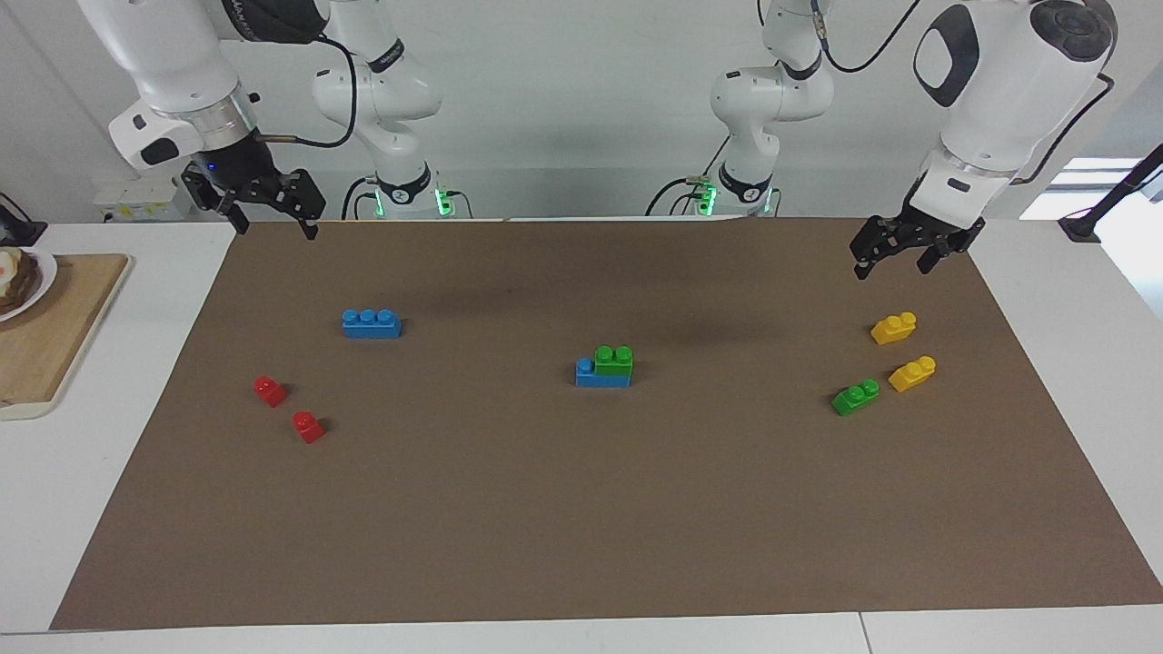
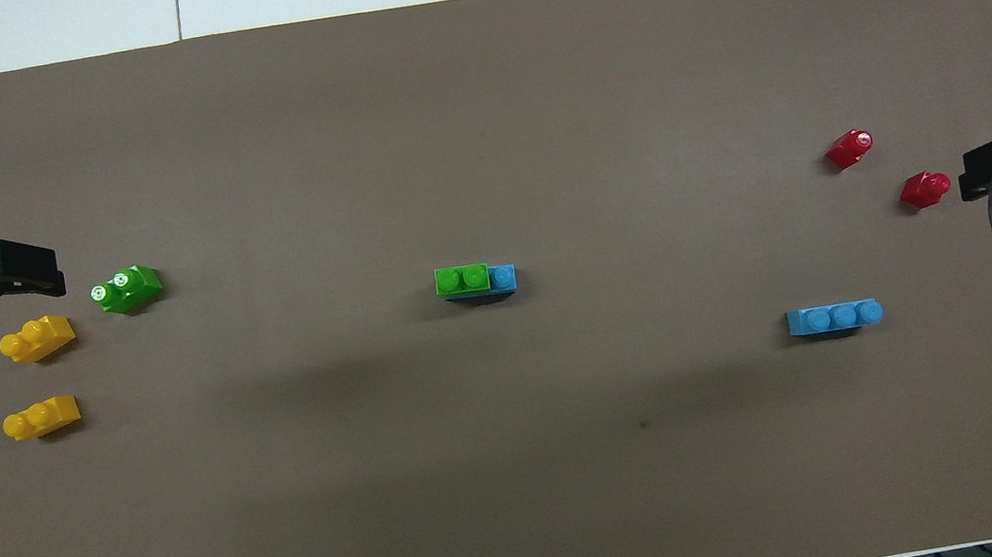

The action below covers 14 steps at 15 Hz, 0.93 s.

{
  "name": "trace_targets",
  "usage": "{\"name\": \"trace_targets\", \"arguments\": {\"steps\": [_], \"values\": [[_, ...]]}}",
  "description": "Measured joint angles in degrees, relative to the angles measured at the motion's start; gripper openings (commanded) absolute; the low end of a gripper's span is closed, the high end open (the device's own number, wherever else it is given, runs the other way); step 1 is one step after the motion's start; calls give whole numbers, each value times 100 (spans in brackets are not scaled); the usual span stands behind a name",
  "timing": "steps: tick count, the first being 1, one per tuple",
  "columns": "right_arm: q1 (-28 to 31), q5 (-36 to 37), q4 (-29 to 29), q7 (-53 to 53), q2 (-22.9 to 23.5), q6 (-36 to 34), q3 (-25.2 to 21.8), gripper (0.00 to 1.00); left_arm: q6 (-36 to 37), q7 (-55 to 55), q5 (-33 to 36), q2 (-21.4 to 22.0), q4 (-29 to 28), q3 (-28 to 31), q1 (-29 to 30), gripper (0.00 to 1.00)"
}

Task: Remove green block with left arm and hold with right

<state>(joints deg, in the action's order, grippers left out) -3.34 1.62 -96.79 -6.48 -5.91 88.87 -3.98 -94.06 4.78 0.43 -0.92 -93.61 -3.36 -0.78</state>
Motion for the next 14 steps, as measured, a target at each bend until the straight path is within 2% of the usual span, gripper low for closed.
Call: {"name": "trace_targets", "arguments": {"steps": [11, 14], "values": [[7, -5, -5, 100, 0, 0, -3, 100, -5, 0, 0, 0, 21, 20, 2, 100], [7, -137, -105, -554, -11, 0, -5, 100, 15, 0, 0, 0, 21, 19, -13, 100]]}}
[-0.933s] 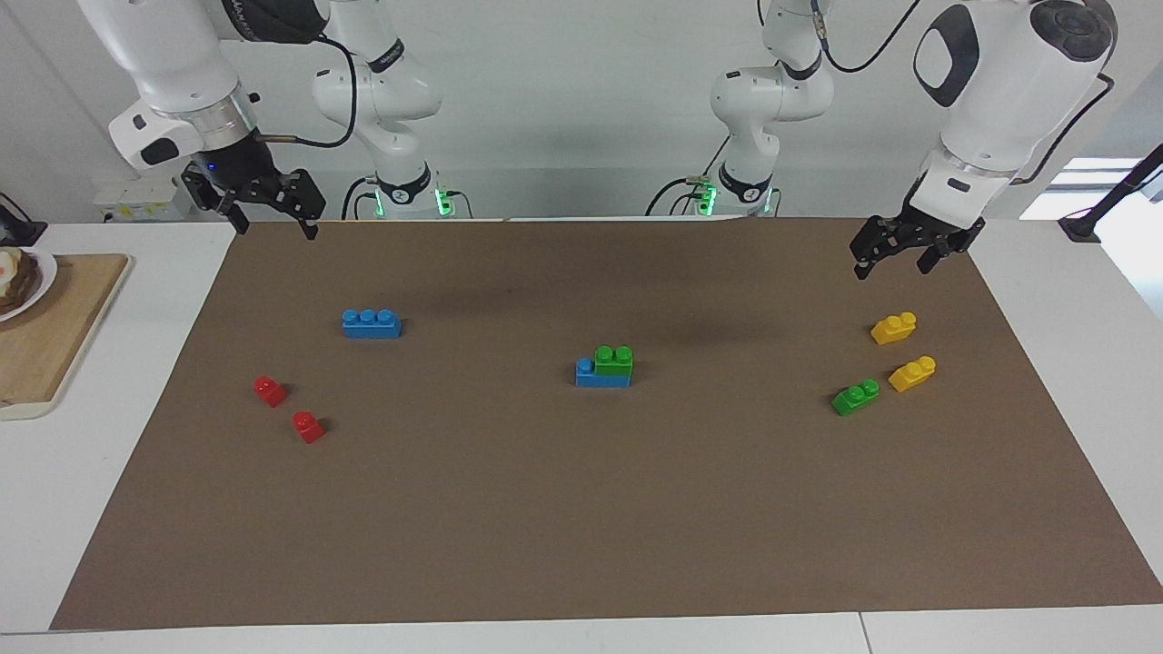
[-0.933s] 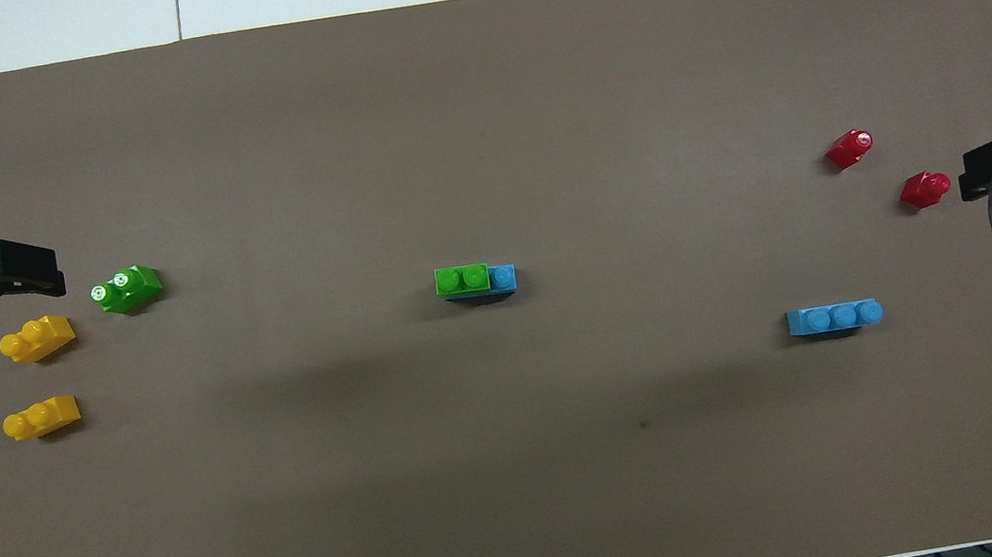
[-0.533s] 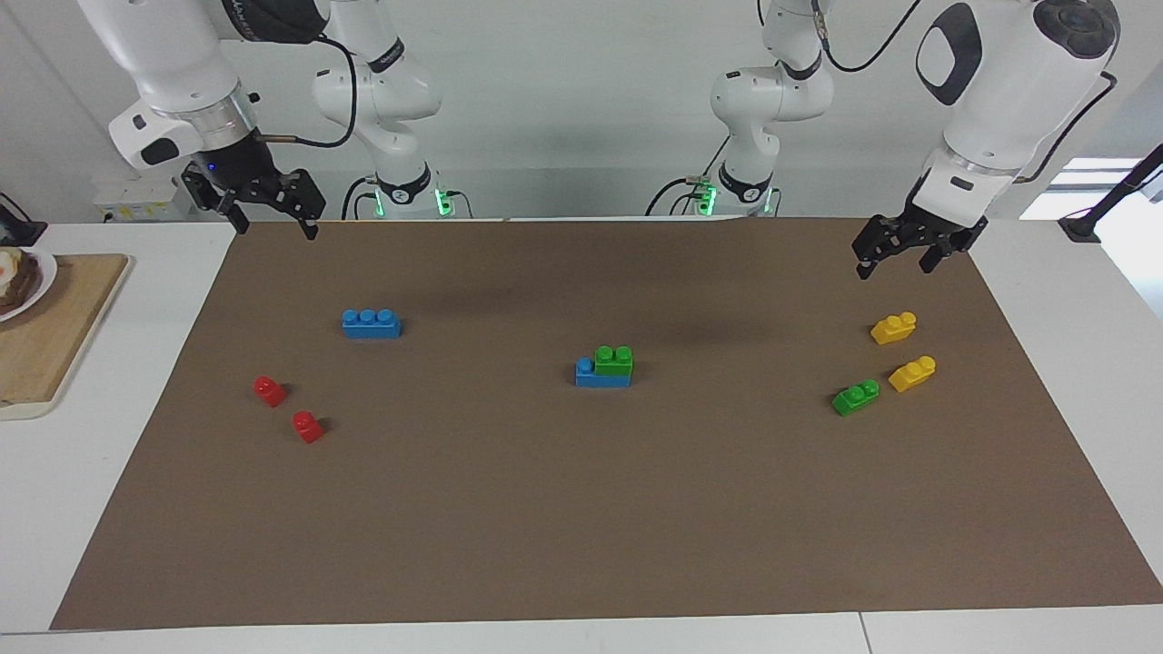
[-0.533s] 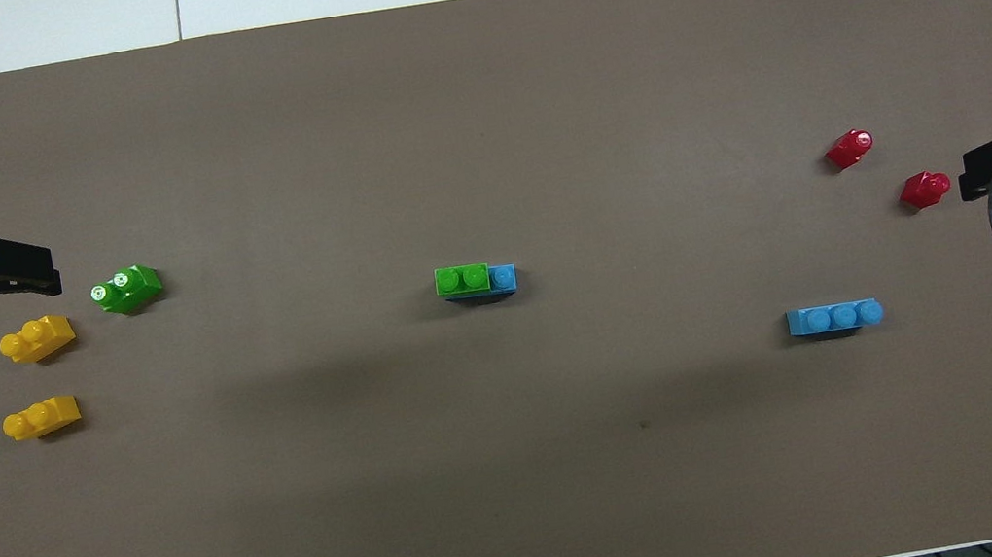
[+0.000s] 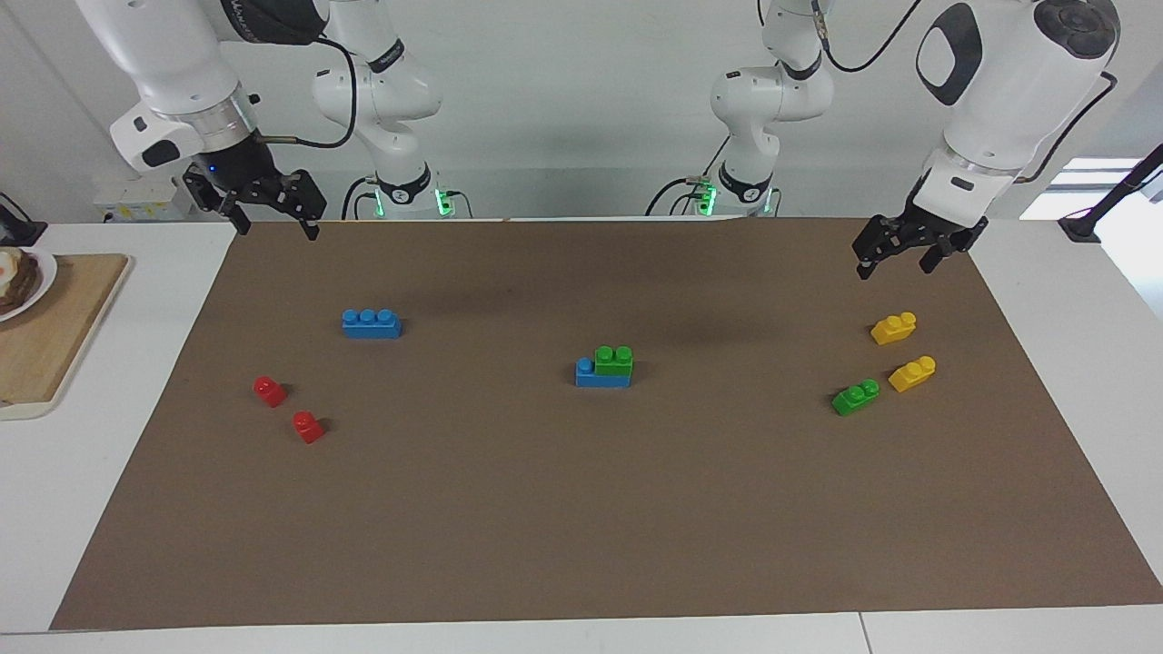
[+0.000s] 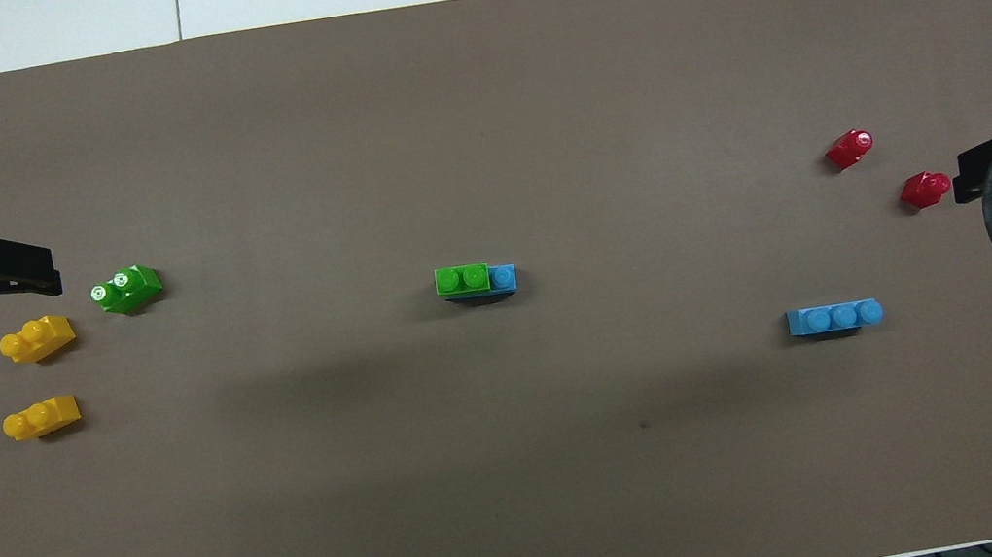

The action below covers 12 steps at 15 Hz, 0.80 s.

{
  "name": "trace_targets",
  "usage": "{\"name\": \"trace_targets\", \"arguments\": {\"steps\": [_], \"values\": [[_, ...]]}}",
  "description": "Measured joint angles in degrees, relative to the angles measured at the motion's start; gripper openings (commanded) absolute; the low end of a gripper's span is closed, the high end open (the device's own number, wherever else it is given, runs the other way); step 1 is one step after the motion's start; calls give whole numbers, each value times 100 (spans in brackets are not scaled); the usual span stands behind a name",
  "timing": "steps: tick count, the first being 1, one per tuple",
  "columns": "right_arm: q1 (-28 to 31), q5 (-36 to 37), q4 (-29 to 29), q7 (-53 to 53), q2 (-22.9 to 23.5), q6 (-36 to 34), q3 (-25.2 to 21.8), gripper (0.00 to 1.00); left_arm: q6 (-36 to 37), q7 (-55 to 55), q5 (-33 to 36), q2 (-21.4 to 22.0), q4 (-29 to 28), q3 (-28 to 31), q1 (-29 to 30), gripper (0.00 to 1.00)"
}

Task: Remove green block with left arm and hold with right

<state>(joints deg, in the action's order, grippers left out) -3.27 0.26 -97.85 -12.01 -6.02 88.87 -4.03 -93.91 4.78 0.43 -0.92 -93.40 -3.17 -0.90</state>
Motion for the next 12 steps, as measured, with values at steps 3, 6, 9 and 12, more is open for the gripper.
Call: {"name": "trace_targets", "arguments": {"steps": [3, 6, 9, 12], "values": [[-24, -196, -178, -1465, -38, 36, 43, 100, 15, 54, 0, 3, 0, 6, -11, 100], [-173, -460, -329, -3098, -62, 112, 80, 99, 15, 94, 0, 3, -1, 30, -9, 100], [-270, -931, -561, -4744, -74, 449, 97, 99, 14, 110, 0, 3, -10, 49, 4, 100], [-524, -1339, -859, -5950, -72, 971, 102, 99, 14, 144, 0, 7, -46, 47, 33, 100]]}}
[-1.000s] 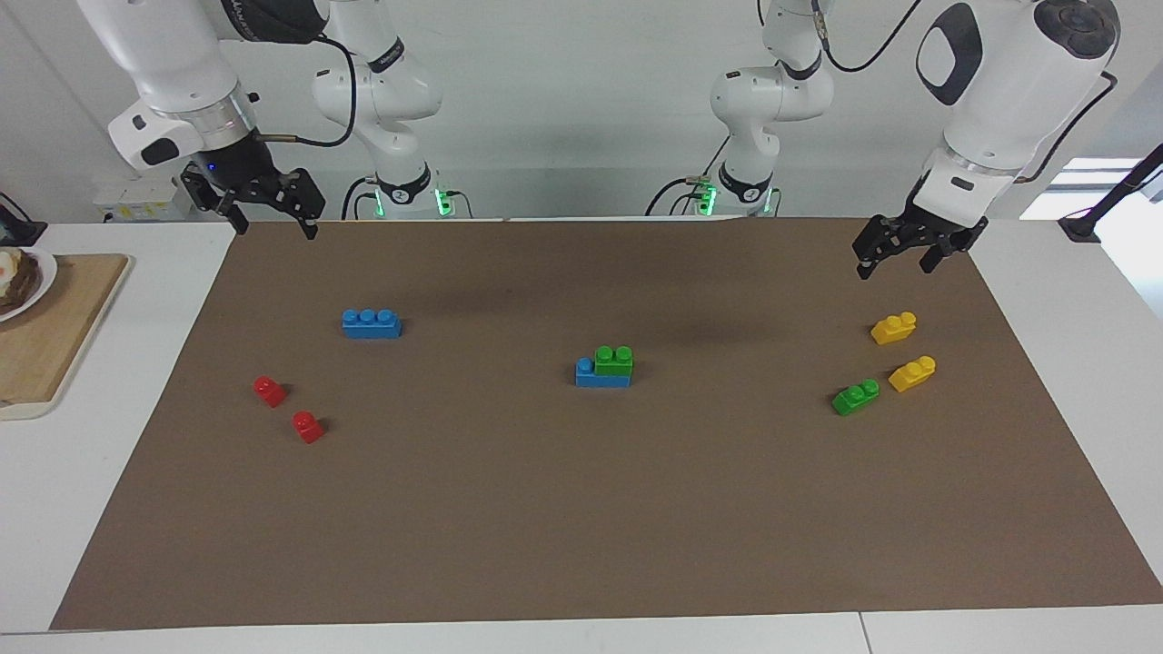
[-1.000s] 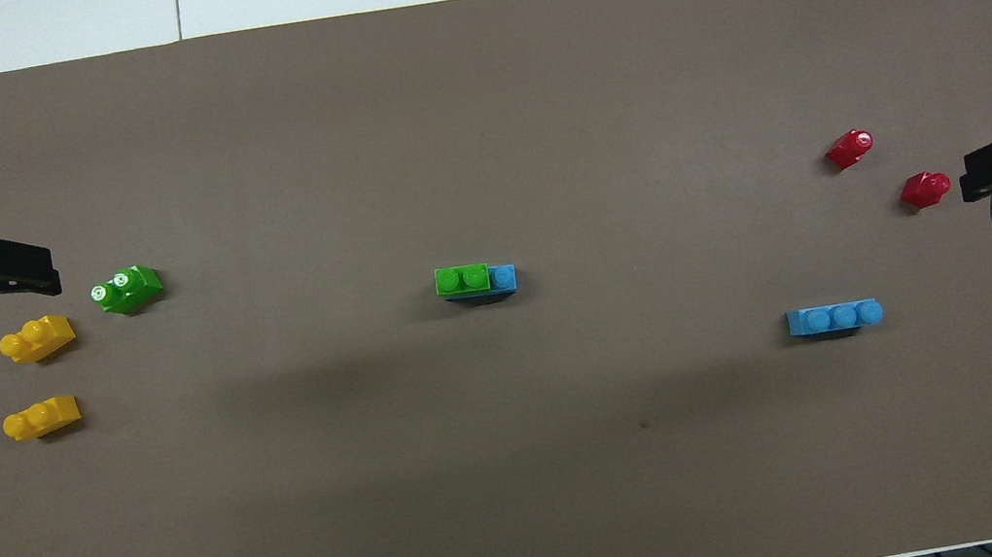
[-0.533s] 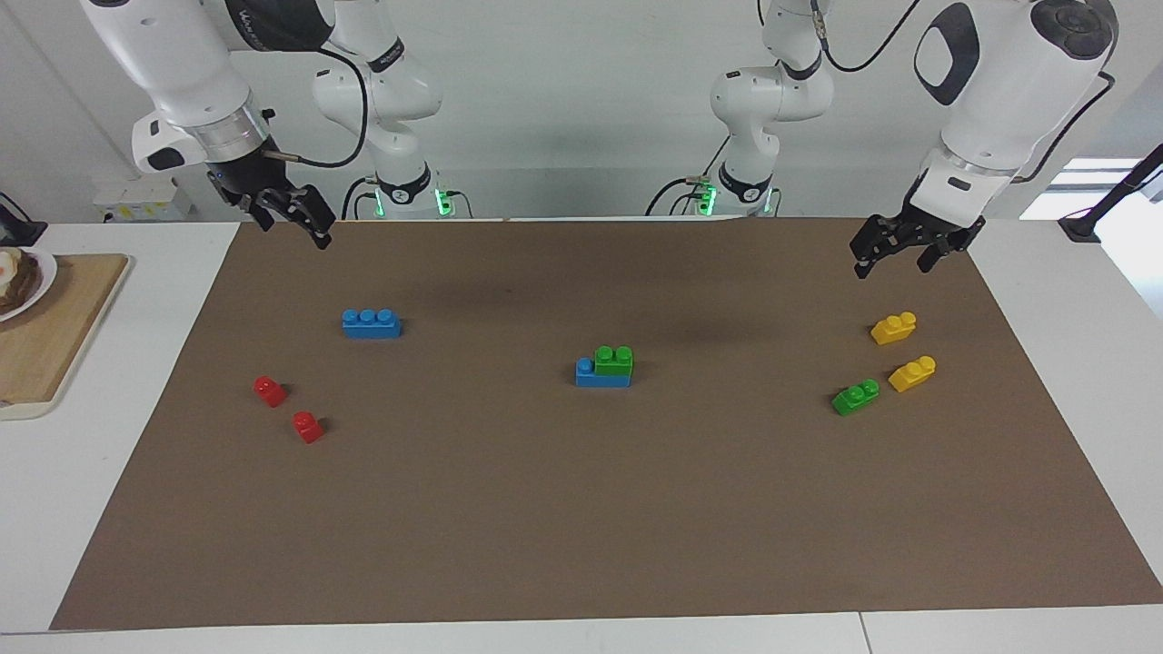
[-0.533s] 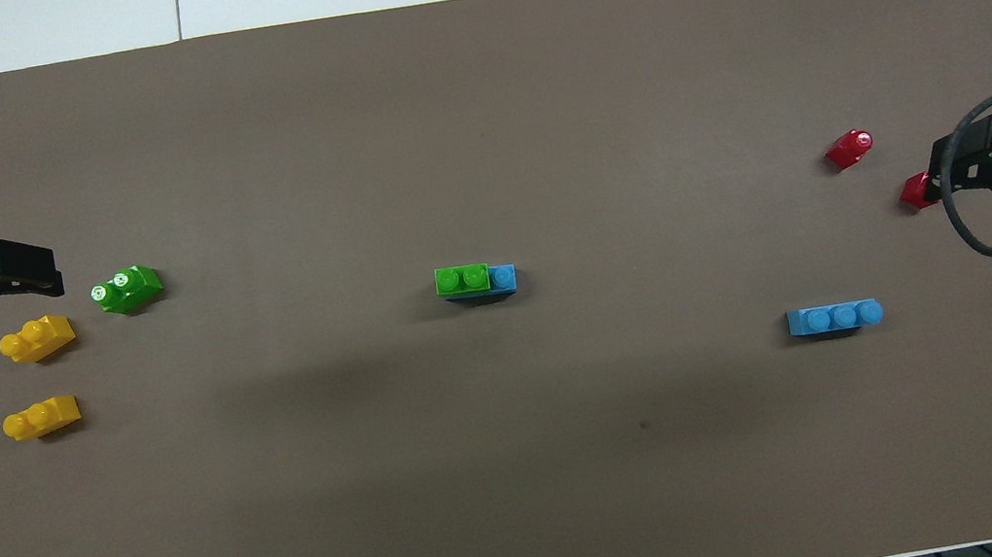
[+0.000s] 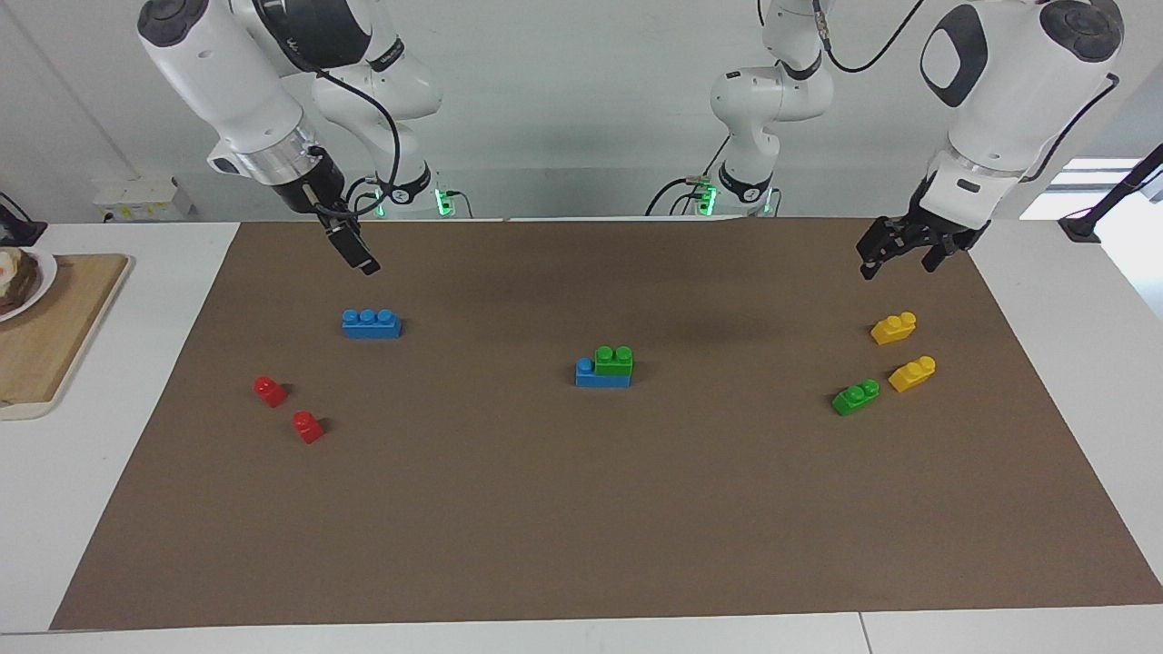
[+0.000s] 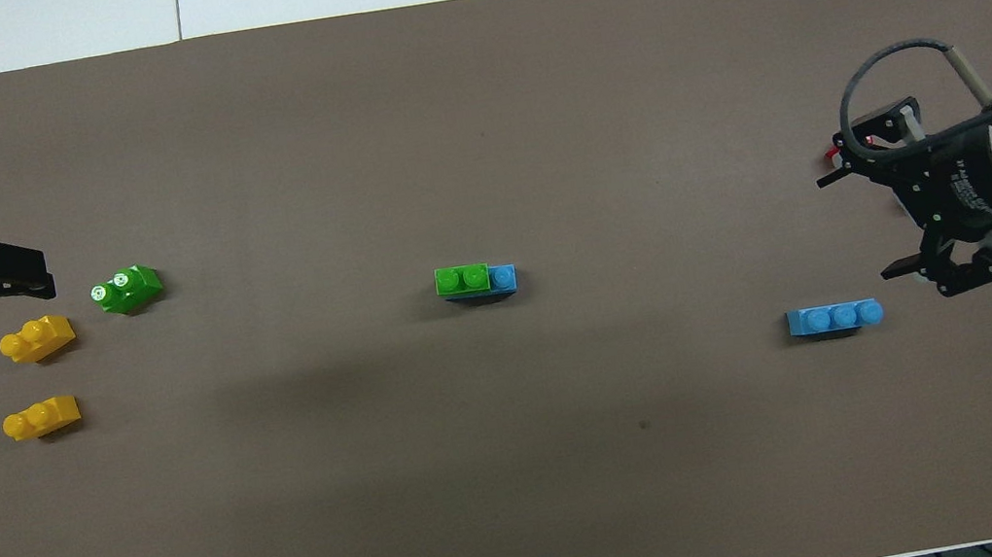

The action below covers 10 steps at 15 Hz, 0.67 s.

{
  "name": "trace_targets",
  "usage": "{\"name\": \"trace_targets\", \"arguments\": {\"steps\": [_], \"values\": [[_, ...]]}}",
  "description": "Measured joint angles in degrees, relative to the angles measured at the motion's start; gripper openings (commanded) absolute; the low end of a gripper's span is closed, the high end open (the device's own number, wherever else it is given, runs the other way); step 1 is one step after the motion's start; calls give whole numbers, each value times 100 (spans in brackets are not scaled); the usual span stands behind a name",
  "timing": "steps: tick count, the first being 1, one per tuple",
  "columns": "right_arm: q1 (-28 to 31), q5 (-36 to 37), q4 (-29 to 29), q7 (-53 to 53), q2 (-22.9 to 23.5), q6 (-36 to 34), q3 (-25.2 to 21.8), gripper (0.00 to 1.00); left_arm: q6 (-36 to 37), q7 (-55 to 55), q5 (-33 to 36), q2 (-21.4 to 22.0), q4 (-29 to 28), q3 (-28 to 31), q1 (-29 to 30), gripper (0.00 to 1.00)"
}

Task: Remove green block with left arm and hold with right
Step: 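Move the right gripper toward the joined green and blue block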

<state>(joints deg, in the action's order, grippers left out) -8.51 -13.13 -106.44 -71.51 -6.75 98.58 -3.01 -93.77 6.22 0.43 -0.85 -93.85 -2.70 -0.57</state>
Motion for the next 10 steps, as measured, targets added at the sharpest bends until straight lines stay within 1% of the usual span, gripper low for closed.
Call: {"name": "trace_targets", "arguments": {"steps": [4, 8, 10], "values": [[-556, -402, -305, -1115, 124, 756, 15, 99, -23, 180, 0, 27, -88, -27, -13, 100], [-833, -890, -475, -1735, 456, 1451, 17, 99, -106, 244, 0, 63, -197, -29, -15, 100], [-982, -969, -574, -1993, 673, 1828, 17, 99, -193, 353, 0, 138, -395, -34, -24, 100]]}}
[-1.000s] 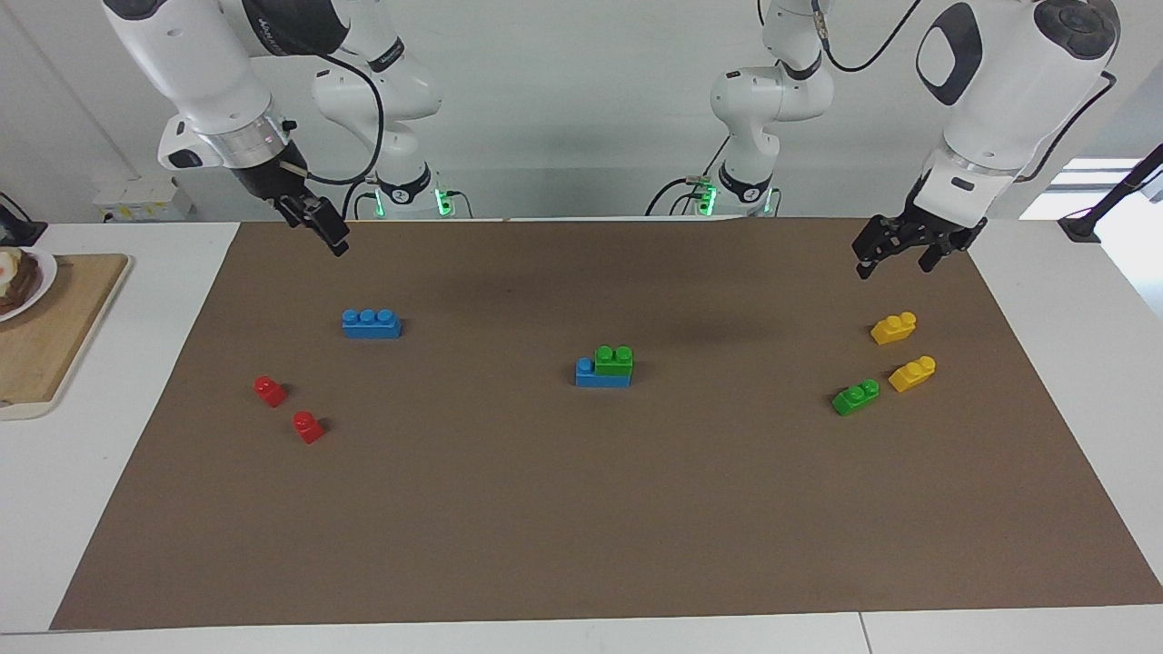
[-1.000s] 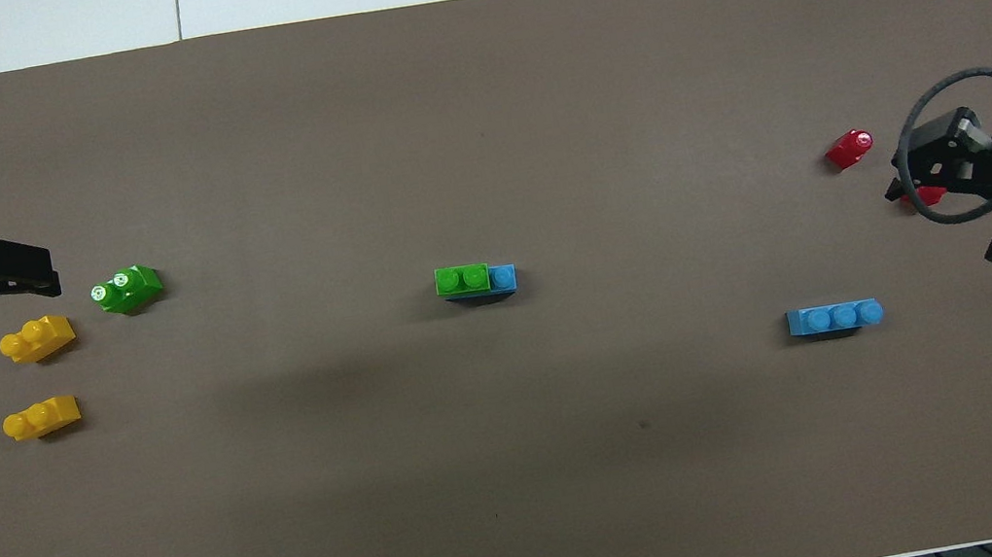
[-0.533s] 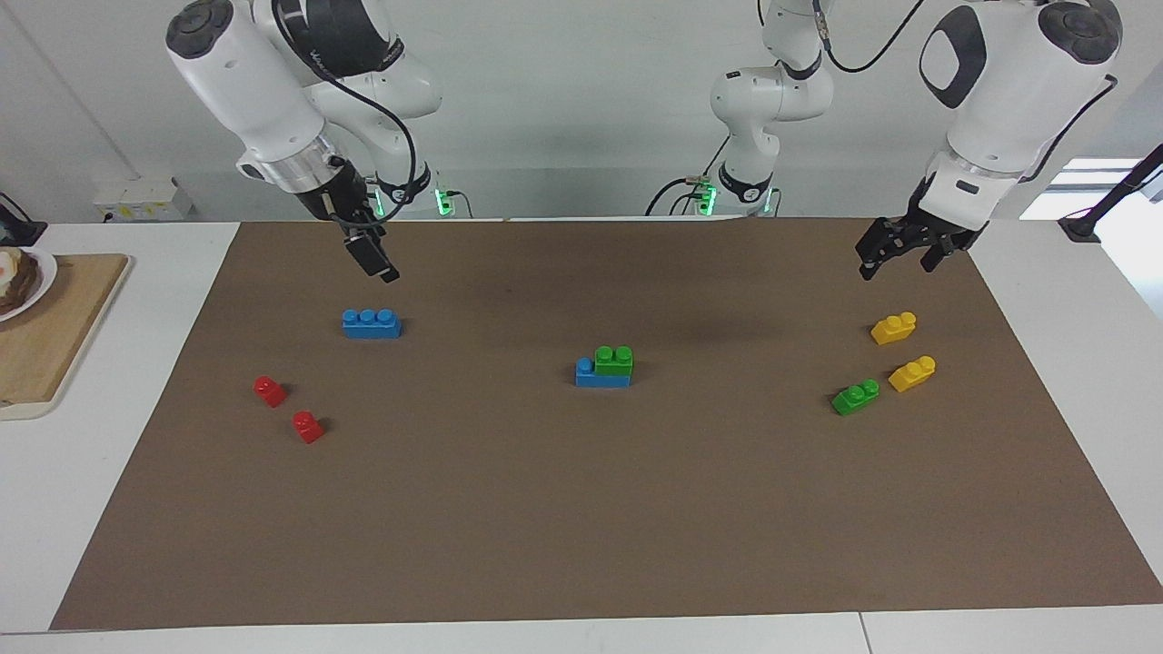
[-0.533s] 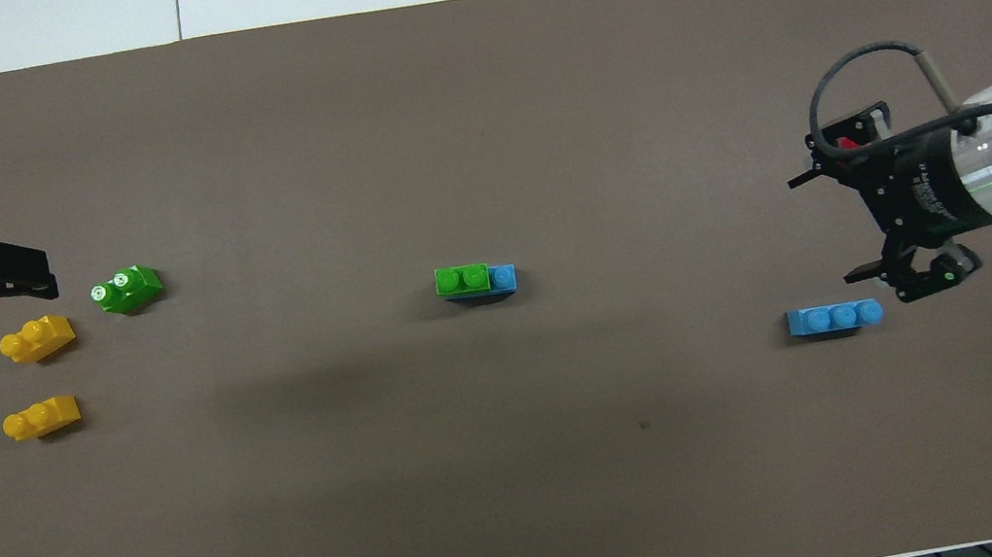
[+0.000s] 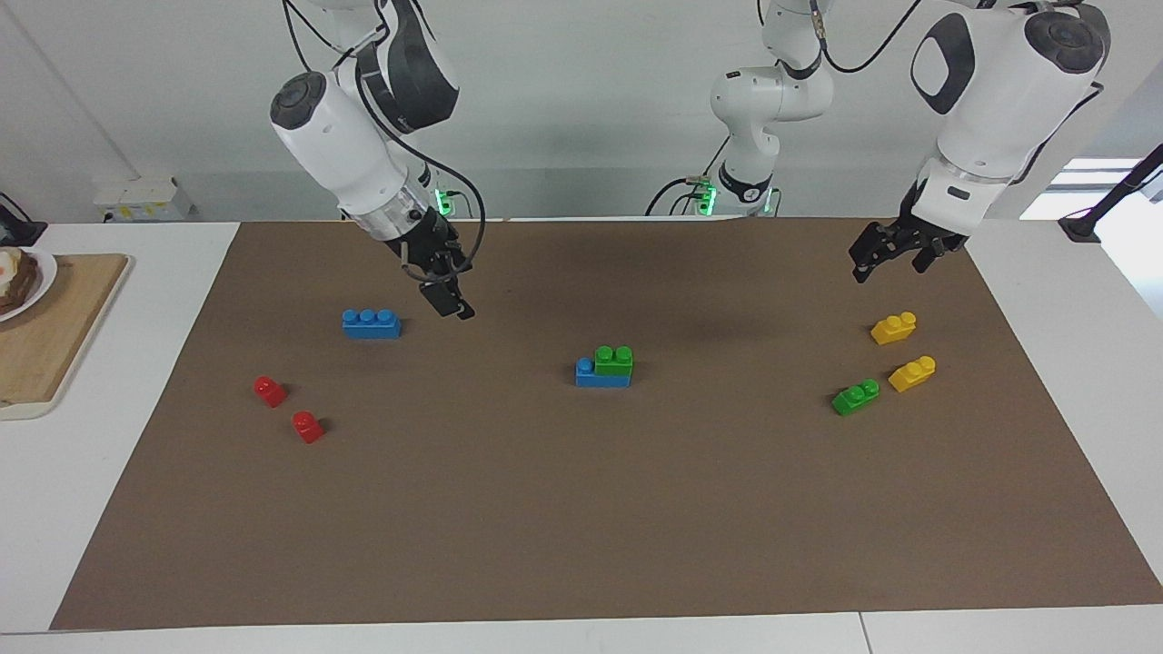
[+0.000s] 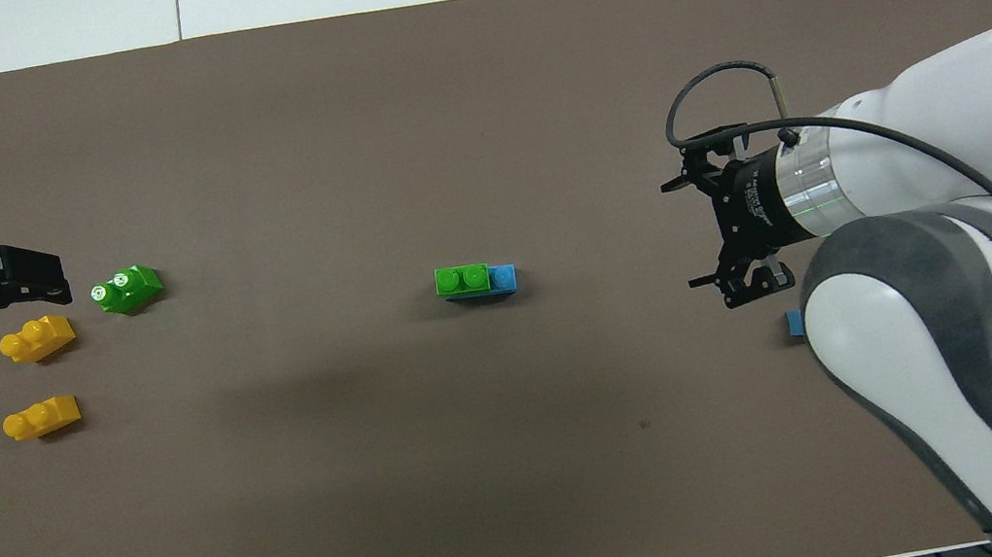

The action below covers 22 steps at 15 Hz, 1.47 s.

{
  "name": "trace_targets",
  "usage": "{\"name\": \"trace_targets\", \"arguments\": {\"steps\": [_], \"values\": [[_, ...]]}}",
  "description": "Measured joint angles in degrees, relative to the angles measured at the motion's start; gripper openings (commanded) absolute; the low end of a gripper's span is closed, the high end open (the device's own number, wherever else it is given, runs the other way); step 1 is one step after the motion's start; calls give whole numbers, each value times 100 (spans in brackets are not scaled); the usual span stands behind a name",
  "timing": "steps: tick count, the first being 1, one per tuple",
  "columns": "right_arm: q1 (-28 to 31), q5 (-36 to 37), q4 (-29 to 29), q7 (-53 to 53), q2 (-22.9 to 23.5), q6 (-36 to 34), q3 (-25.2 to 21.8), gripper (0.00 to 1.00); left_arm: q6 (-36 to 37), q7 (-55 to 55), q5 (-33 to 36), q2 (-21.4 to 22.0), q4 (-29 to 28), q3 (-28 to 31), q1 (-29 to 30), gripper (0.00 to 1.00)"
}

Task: Remove green block with left arm and hold with right
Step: 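Move the right gripper toward the joined green and blue block, then grasp the blue end with the right gripper while the left gripper approaches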

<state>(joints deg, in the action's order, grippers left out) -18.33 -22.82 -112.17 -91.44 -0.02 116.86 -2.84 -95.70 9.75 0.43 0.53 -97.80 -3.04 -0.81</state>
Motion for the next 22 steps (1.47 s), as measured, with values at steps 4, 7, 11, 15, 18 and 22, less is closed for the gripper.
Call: {"name": "trace_targets", "arguments": {"steps": [4, 7, 11, 15, 18, 22], "values": [[-332, -171, -127, -270, 396, 548, 3, 99, -321, 333, -1, 207, -492, -25, -125, 100], [-503, -458, -246, -272, 589, 824, 2, 99, -420, 1157, -17, 268, -578, -53, -291, 100], [-756, -831, -489, -281, 705, 1268, 2, 99, -549, 1974, -134, 303, -689, -58, -474, 100], [-846, -1051, -586, -321, 809, 1549, 1, 99, -823, 3146, -140, 380, -903, -70, -689, 100], [-986, -1204, -602, -519, 882, 1882, 0, 99, -904, 3883, -149, 384, -935, -70, -754, 100], [-1228, -1205, -626, -628, 1095, 2393, 1, 99, -946, 5135, -158, 380, -1109, -76, -1009, 100]]}}
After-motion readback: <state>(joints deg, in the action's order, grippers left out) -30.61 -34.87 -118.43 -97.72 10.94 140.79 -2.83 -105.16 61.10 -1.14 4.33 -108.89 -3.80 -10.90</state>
